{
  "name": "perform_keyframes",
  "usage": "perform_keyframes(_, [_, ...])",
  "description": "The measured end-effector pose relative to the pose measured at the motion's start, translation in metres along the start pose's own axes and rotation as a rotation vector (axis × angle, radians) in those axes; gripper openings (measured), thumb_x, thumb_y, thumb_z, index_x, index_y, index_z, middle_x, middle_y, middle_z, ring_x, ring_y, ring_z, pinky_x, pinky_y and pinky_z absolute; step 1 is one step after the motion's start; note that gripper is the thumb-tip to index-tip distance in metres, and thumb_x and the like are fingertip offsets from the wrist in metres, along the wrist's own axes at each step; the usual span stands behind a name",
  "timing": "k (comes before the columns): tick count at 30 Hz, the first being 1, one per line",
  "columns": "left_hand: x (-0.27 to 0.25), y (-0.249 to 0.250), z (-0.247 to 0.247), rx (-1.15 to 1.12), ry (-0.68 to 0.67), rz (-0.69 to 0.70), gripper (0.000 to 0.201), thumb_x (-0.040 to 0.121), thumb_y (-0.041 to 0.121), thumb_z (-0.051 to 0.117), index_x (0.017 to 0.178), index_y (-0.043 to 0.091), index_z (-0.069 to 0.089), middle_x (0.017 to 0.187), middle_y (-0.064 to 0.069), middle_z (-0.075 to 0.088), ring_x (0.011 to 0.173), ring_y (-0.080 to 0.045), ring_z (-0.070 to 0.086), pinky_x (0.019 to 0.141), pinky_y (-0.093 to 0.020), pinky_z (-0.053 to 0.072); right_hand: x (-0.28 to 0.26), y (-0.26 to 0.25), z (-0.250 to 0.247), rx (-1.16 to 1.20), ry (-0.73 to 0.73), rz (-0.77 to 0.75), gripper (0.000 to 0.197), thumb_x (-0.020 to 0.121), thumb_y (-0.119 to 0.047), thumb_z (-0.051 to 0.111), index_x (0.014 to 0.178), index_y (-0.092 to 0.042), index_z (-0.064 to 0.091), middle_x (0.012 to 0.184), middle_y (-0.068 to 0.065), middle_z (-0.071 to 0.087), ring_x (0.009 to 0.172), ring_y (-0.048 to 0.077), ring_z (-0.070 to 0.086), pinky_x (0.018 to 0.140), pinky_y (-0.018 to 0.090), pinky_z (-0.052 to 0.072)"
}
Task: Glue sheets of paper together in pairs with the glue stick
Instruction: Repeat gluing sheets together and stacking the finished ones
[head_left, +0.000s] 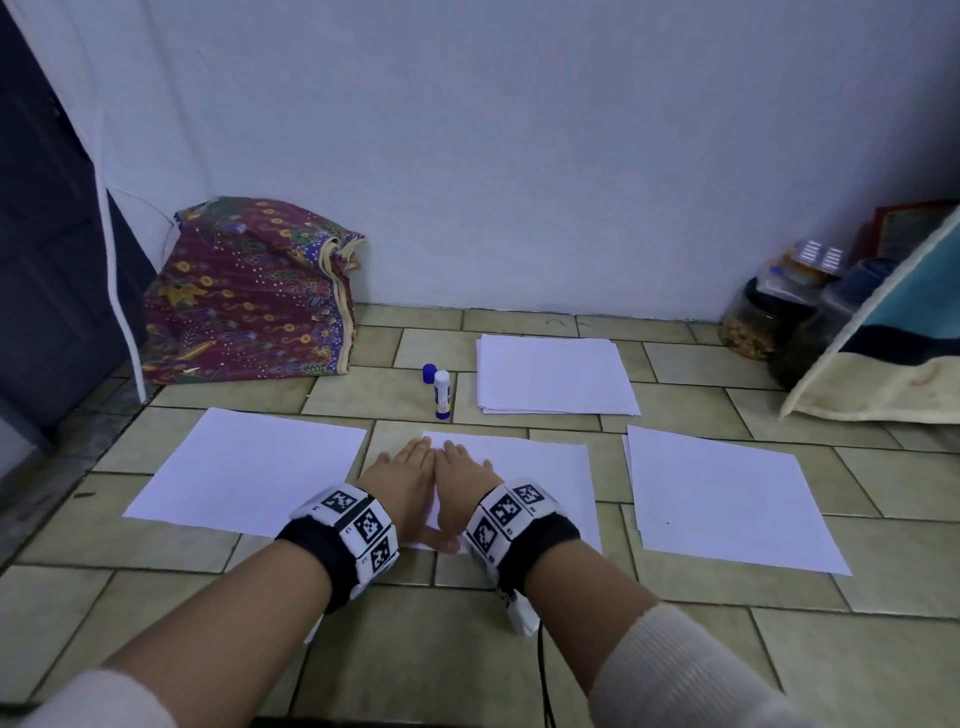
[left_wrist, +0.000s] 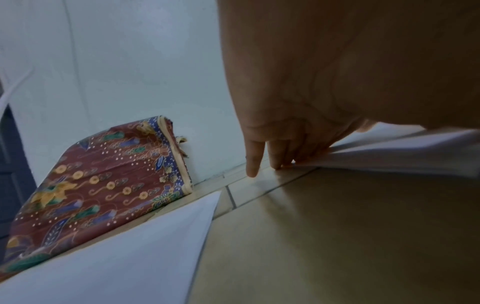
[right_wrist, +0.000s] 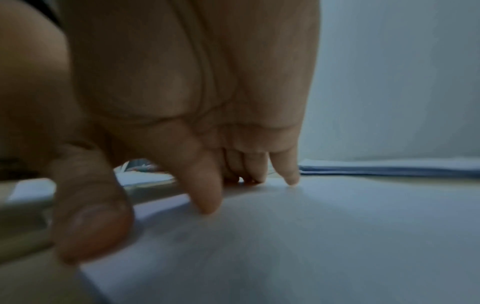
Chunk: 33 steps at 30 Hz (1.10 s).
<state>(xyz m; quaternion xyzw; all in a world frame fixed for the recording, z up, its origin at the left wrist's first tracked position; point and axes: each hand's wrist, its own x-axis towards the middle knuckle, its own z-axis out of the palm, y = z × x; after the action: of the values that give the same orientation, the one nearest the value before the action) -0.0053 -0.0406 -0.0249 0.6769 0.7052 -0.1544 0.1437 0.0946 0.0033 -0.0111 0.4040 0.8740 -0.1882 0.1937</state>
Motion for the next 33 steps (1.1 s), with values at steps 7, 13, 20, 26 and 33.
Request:
perform_keyframes(7, [-0.001, 0.002, -0.007, 0.087, -0.043, -0.014, 0.126, 0.072, 0.079, 0.054, 0.151, -0.002, -0.005, 0.160, -0.013, -0.007, 0.149, -0.022, -0.002, 0.121, -0.040, 0.008, -0.015, 0.044, -0.005, 0.119, 0.062, 0.043, 0.063, 0.093, -0.011, 0.037, 0.152, -0.015, 0.014, 0.160, -0.002, 0.010, 0.142, 0.021, 0.023, 0.119, 0.045, 0.011])
perform_keyframes(13, [-0.004, 0.002, -0.009, 0.088, -0.058, -0.002, 0.126, 0.073, 0.080, 0.050, 0.150, -0.002, -0.007, 0.160, -0.013, -0.012, 0.149, -0.021, -0.005, 0.121, -0.040, 0.009, -0.029, 0.095, -0.005, 0.200, 0.056, 0.188, 0.055, 0.096, -0.016, 0.028, 0.150, -0.022, 0.020, 0.156, -0.003, 0.025, 0.140, 0.023, 0.029, 0.117, 0.040, 0.019])
perform_keyframes(20, [-0.006, -0.001, -0.013, 0.027, -0.081, 0.014, 0.120, 0.076, 0.076, 0.050, 0.151, 0.000, -0.005, 0.160, -0.011, -0.011, 0.149, -0.019, -0.002, 0.120, -0.038, 0.012, -0.042, 0.116, -0.019, 0.049, 0.072, 0.293, 0.043, 0.104, -0.020, 0.023, 0.143, -0.013, 0.037, 0.142, 0.011, 0.045, 0.130, 0.029, 0.041, 0.106, 0.033, 0.033])
perform_keyframes(26, [0.008, -0.014, -0.029, -0.049, -0.060, 0.010, 0.066, 0.100, 0.046, 0.038, 0.152, 0.011, 0.018, 0.160, -0.004, 0.016, 0.143, -0.019, 0.025, 0.113, -0.033, 0.026, -0.032, 0.123, -0.033, -0.158, 0.021, 0.290, 0.037, 0.099, -0.029, 0.046, 0.134, -0.019, 0.052, 0.129, 0.010, 0.055, 0.118, 0.026, 0.053, 0.090, 0.028, 0.046])
perform_keyframes(33, [0.010, -0.024, -0.020, -0.024, -0.103, 0.022, 0.079, 0.096, 0.044, 0.050, 0.154, 0.011, 0.007, 0.162, -0.001, 0.003, 0.147, -0.016, 0.014, 0.117, -0.033, 0.022, -0.044, 0.132, -0.017, -0.133, 0.017, 0.181, 0.081, 0.088, -0.038, 0.064, 0.152, -0.025, 0.016, 0.149, 0.004, 0.035, 0.136, 0.023, 0.033, 0.111, 0.037, 0.030])
